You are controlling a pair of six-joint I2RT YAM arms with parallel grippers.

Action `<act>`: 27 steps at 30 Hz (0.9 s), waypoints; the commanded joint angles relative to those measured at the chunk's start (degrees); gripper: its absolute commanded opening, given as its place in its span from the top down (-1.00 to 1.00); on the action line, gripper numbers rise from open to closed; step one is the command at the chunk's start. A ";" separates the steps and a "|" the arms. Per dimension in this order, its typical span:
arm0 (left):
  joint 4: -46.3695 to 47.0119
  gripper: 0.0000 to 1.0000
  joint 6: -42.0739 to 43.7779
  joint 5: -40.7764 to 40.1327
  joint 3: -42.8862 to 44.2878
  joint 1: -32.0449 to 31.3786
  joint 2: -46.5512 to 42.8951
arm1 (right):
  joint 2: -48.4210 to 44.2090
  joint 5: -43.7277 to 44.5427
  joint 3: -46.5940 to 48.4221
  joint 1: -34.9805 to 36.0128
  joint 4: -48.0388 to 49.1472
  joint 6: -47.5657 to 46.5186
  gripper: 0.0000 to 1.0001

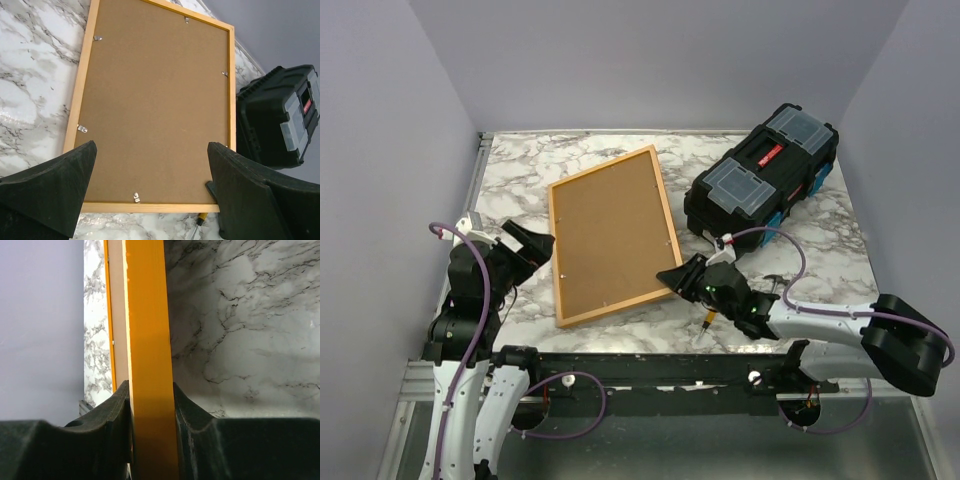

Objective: Take the photo out of the frame

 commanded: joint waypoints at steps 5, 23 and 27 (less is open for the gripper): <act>2.25 -0.91 -0.69 2.39 -1.51 -0.01 0.09 | 9.28 -4.81 -4.60 0.82 -13.51 -9.92 0.16; 5.15 -0.97 2.38 7.19 -2.92 -0.01 -0.84 | 1.03 4.47 8.35 0.82 -45.10 -10.39 -1.00; 10.92 -0.97 2.19 15.79 -6.22 -0.01 -1.59 | -3.78 11.52 11.45 0.88 -54.10 -7.48 -0.97</act>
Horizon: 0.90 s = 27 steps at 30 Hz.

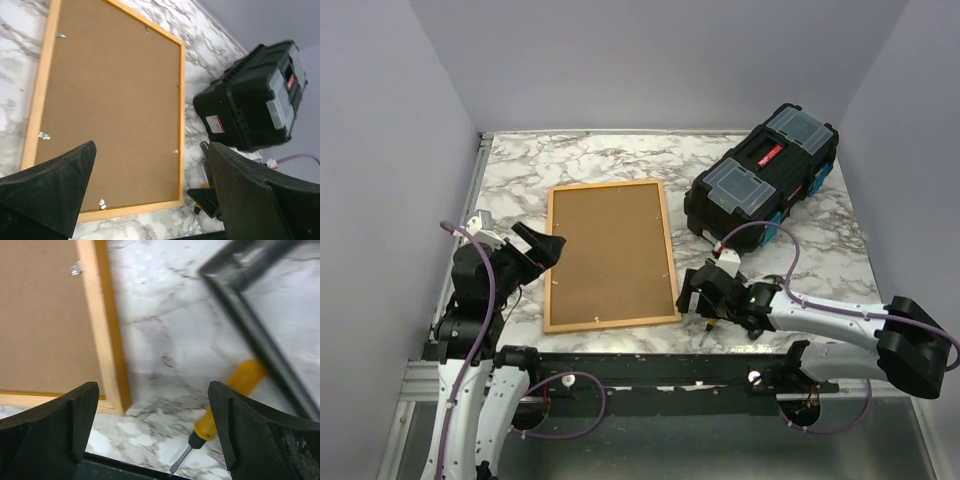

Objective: Take the photo out of the frame

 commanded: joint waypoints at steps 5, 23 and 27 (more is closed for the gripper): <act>12.65 -0.97 -0.48 18.37 -6.90 -0.88 -0.31 | -7.77 12.74 5.00 0.07 -28.22 10.77 -0.92; 25.70 -0.96 -5.07 8.37 -9.62 -31.05 9.82 | 0.23 9.30 -0.42 0.08 -20.81 9.97 0.12; 27.34 -0.96 -5.21 8.73 -9.10 -34.12 11.79 | 3.30 9.19 1.13 0.11 -20.33 8.13 0.58</act>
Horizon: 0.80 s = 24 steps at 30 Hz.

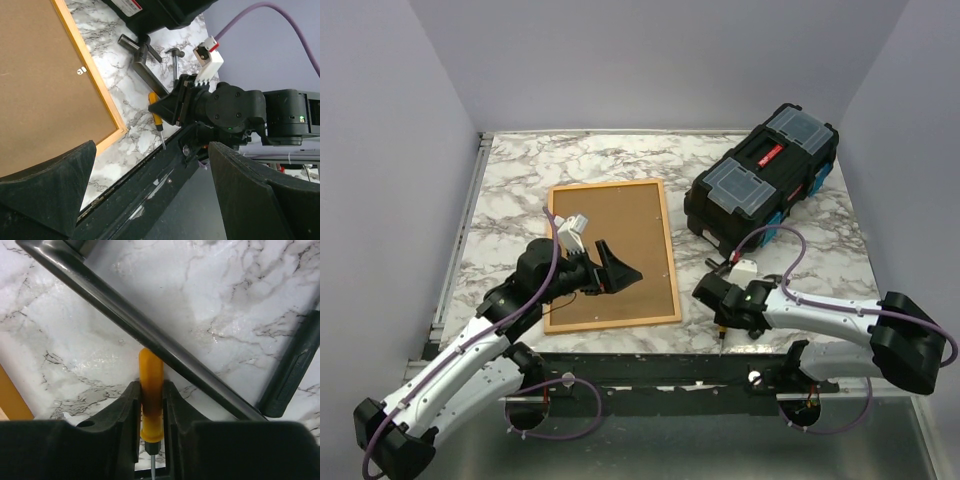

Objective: Take the photo out of the frame

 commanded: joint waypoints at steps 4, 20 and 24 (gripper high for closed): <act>7.03 -0.95 0.46 0.03 0.77 -6.04 3.20 | -0.37 -0.59 0.92 0.06 6.33 -7.07 0.97; 28.86 -0.47 -3.83 -0.83 -9.45 -13.57 6.07 | -10.58 -20.78 12.48 -0.22 40.06 -18.72 0.99; 26.79 -0.38 -2.24 -1.01 -8.92 -14.22 5.93 | -7.96 -24.53 14.55 -0.73 44.80 -16.36 0.99</act>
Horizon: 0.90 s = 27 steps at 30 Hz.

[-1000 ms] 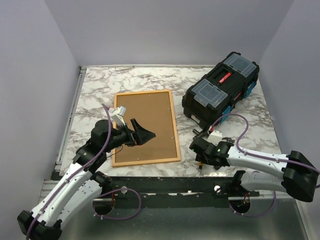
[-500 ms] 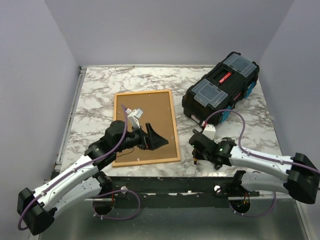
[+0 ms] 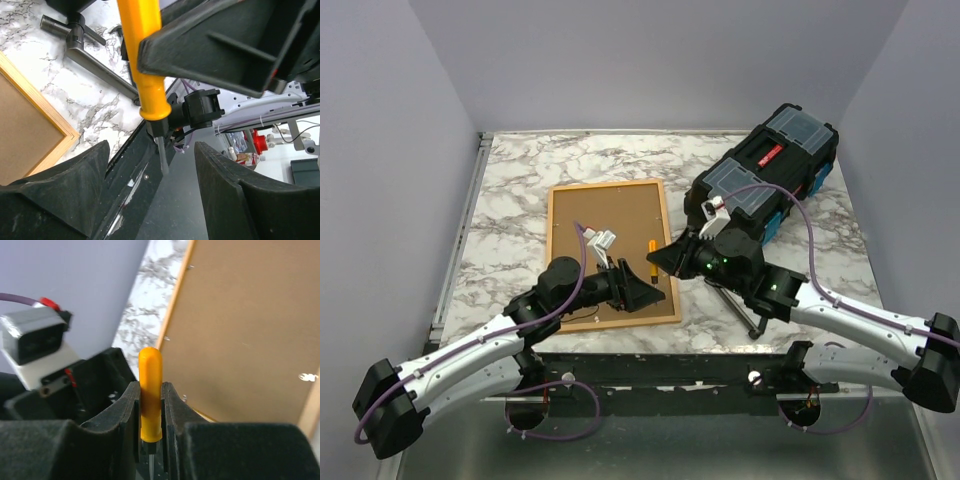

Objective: Take the photo out of the frame

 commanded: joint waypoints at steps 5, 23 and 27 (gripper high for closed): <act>-0.25 -0.14 2.53 -3.79 0.33 -0.93 -2.46 | 2.12 -10.42 -0.66 -0.96 15.76 5.54 0.99; -10.38 1.00 20.00 12.22 2.85 -0.49 -9.07 | -1.14 -34.40 11.52 -7.33 -17.19 -24.96 -1.00; -13.87 1.00 23.64 19.68 4.39 -0.49 -7.57 | 3.05 -55.05 15.23 -11.14 -19.71 -26.22 -1.00</act>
